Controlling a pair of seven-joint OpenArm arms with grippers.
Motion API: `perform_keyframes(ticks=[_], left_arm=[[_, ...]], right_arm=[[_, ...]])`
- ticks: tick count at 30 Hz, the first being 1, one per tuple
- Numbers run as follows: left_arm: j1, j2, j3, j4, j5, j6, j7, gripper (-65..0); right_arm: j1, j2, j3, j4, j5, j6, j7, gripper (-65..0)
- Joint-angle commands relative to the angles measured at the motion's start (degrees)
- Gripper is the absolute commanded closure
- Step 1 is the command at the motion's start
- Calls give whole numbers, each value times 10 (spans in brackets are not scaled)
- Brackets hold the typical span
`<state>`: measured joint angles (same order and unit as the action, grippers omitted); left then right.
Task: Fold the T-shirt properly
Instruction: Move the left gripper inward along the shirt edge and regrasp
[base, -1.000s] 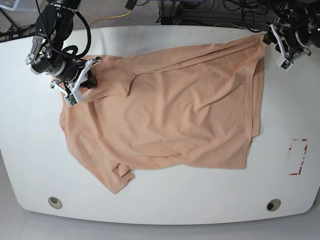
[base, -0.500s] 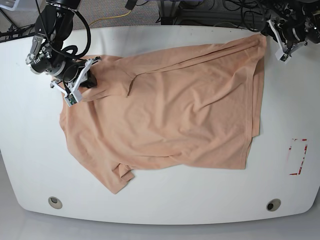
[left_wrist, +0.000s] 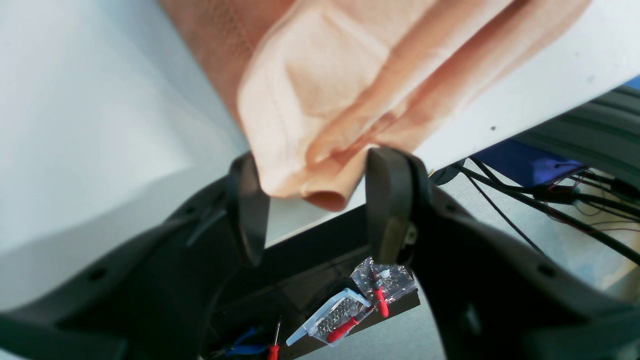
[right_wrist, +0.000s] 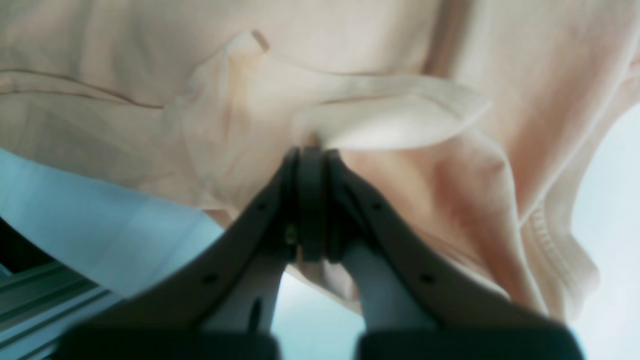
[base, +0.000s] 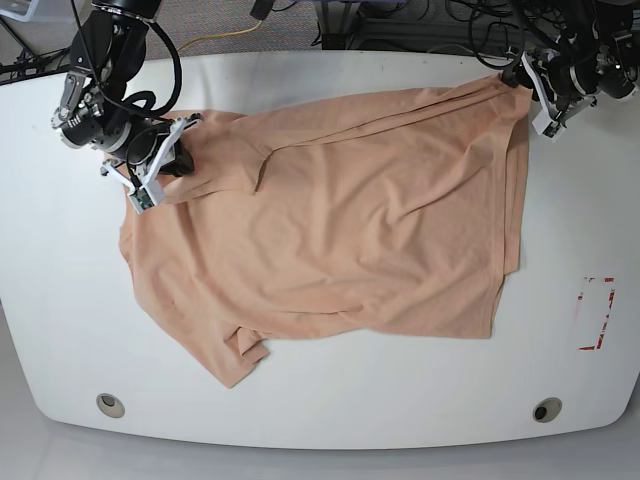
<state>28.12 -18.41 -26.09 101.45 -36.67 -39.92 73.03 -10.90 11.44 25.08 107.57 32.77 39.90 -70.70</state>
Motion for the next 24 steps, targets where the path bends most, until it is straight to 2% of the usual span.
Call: perform_keyframes(ticks=[1, 7, 17, 21, 22, 24], left_arm=[[4, -4, -1, 2, 1, -1, 4, -281], [4, -3, -2, 1, 2, -1, 2, -233], [-20, 30, -3, 1, 2, -1, 2, -222], [-20, 44, -3, 4, 2, -1, 2, -46], [-20, 47, -3, 5, 2, -1, 2, -17], [-20, 50, -6, 6, 2, -1, 1, -10]], right_arm=[[5, 6, 3, 10, 8, 1, 11, 0], [5, 6, 3, 10, 8, 1, 11, 0], [5, 6, 3, 10, 8, 1, 11, 0], [5, 6, 3, 10, 8, 1, 11, 0], [5, 6, 3, 10, 8, 1, 11, 0], [5, 6, 3, 10, 8, 1, 11, 0]])
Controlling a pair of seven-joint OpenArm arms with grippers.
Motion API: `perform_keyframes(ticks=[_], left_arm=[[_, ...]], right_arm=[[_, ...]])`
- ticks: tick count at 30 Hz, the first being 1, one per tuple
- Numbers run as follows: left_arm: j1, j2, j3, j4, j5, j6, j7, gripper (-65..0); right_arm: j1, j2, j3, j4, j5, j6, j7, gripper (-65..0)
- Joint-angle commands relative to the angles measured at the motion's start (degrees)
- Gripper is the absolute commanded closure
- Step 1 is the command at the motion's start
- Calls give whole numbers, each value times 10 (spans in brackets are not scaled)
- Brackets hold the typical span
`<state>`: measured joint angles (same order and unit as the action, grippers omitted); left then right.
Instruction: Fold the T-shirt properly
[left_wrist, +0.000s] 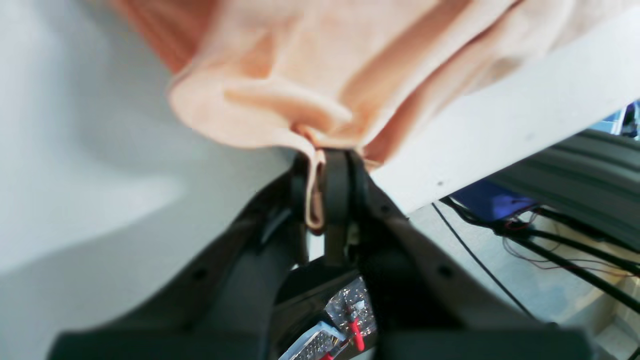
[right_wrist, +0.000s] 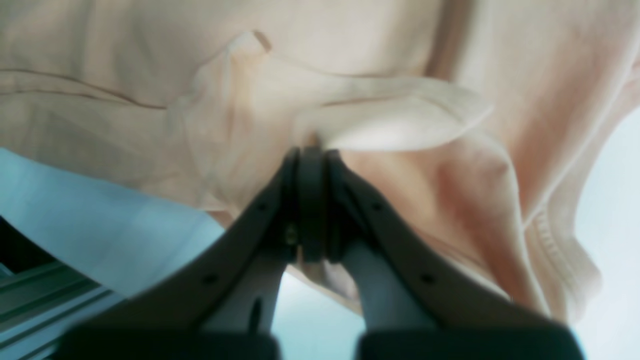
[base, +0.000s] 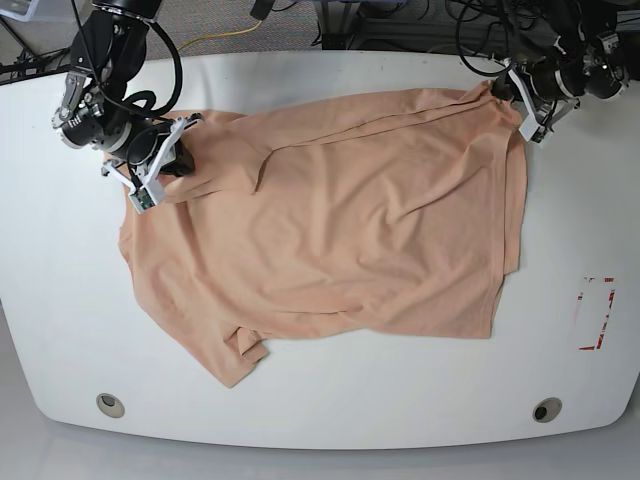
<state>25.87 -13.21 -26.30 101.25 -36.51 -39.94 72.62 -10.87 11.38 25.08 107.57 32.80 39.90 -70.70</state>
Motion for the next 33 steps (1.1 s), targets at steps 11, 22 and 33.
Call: perform_keyframes(ticks=[11, 22, 33], left_arm=[[-15, 21, -88, 83, 1, -1, -17, -6], [-196, 22, -85, 125, -2, -1, 54, -8], [-379, 17, -55, 123, 26, -1, 56, -11]], right_arm=[[11, 13, 6, 18, 7, 1, 11, 0], [103, 48, 6, 38, 4, 1, 11, 0], [251, 114, 2, 34, 3, 1, -3, 0]])
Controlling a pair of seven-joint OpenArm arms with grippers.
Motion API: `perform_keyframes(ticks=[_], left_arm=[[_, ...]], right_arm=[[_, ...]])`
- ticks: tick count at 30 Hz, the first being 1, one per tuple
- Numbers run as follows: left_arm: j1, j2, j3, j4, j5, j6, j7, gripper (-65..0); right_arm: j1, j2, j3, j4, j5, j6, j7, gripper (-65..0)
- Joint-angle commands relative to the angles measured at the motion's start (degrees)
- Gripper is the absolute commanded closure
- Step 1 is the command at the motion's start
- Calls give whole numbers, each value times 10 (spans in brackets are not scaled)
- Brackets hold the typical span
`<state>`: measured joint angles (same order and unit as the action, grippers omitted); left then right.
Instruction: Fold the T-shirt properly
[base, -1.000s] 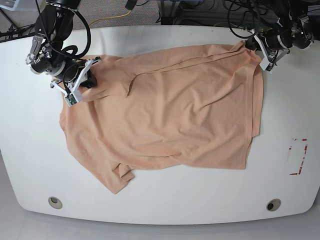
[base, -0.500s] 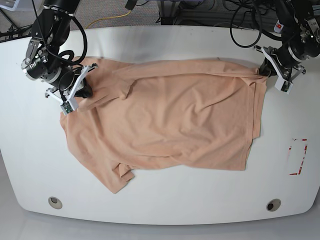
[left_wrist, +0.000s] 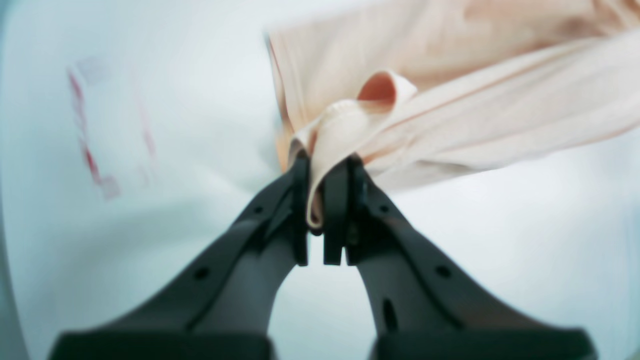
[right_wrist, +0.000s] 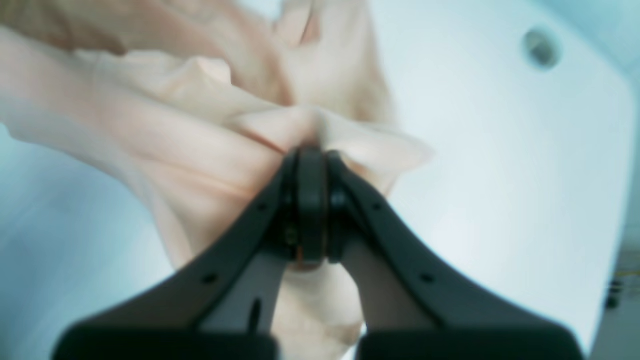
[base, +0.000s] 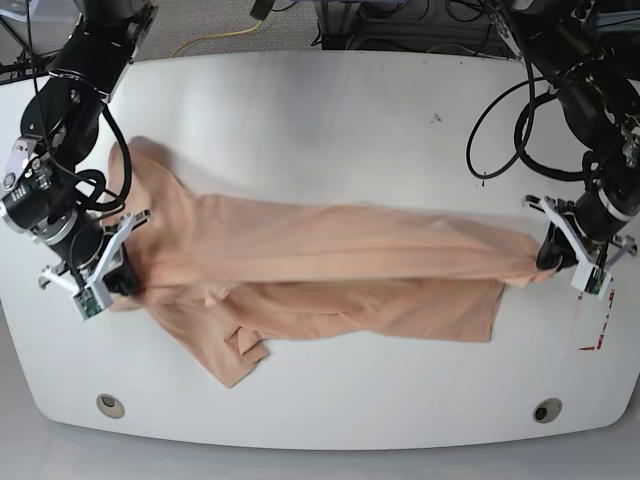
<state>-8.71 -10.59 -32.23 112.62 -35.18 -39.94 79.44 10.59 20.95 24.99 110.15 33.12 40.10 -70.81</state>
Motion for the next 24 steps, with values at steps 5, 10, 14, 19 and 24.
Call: perform_keyframes(ticks=[5, 10, 14, 19, 24], left_arm=[[-114, -9, 19, 9, 58, -1, -12, -11], [-192, -7, 34, 9, 94, -1, -12, -11], [-259, -4, 34, 9, 120, -1, -12, -11], [-344, -4, 42, 7, 153, -1, -12, -11], [-418, -4, 42, 3, 192, -1, -12, -11]], right_arm=[[117, 41, 2, 8, 0, -1, -32, 0], [198, 82, -51, 8, 0, -1, -32, 0], [263, 100, -81, 8, -35, -1, -31, 0], [361, 126, -145, 6, -83, -1, -33, 0], [455, 142, -186, -40, -83, -1, -32, 0]])
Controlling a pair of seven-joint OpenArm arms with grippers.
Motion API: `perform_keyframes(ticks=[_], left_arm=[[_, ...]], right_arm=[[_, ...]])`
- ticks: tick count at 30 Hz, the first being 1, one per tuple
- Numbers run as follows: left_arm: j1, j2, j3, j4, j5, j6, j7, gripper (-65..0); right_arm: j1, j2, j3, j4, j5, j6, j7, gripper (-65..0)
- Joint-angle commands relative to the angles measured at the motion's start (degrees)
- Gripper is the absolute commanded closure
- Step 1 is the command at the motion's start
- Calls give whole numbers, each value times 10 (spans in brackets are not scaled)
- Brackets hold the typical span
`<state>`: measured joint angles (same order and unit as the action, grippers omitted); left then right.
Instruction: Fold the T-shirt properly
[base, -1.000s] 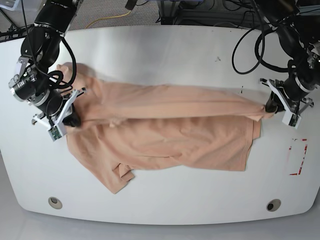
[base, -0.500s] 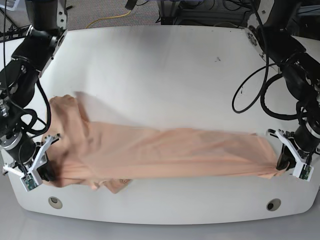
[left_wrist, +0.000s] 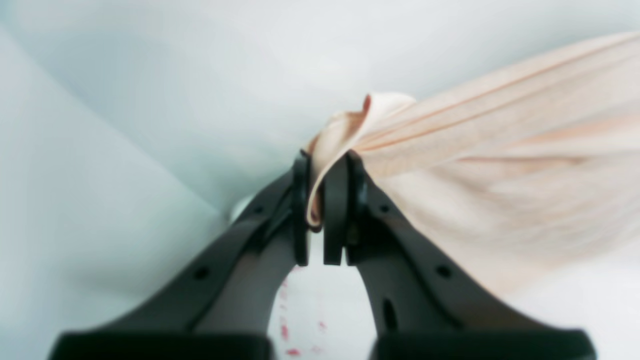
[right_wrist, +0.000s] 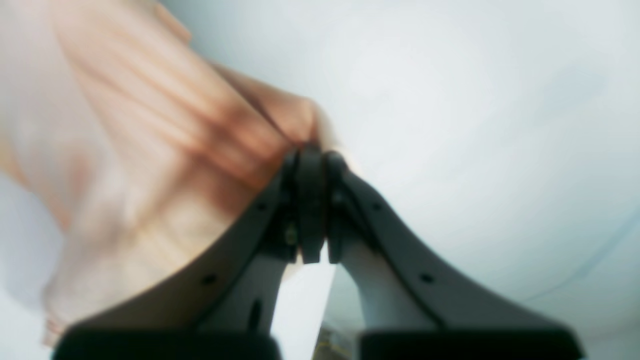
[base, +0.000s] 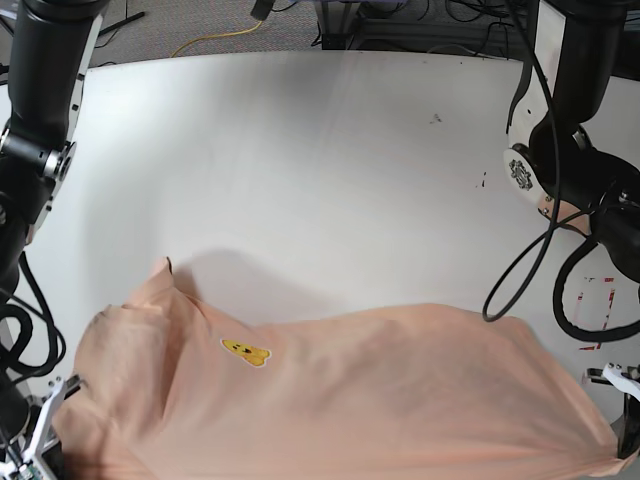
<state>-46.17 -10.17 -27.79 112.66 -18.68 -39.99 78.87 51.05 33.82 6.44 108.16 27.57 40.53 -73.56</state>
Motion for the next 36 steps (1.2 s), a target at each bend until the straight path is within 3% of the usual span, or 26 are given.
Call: perform_keyframes(ticks=[1, 9, 18, 30, 36], left_arm=[[-57, -9, -2, -1, 32, 0, -6, -11], [-145, -25, 19, -7, 81, 0, -6, -11], [-171, -38, 63, -7, 123, 0, -8, -11], [-167, -71, 66, -7, 131, 0, -5, -11], [-101, -79, 66, -6, 130, 0, -5, -11]], right_arm=[[69, 13, -2, -32, -27, -5, -4, 0], [188, 29, -42, -79, -26, -5, -2, 0], [204, 30, -46, -76, -26, -5, -2, 0], [63, 29, -8, -59, -25, -5, -2, 0], [-40, 10, 24, 1, -26, -5, -5, 0]])
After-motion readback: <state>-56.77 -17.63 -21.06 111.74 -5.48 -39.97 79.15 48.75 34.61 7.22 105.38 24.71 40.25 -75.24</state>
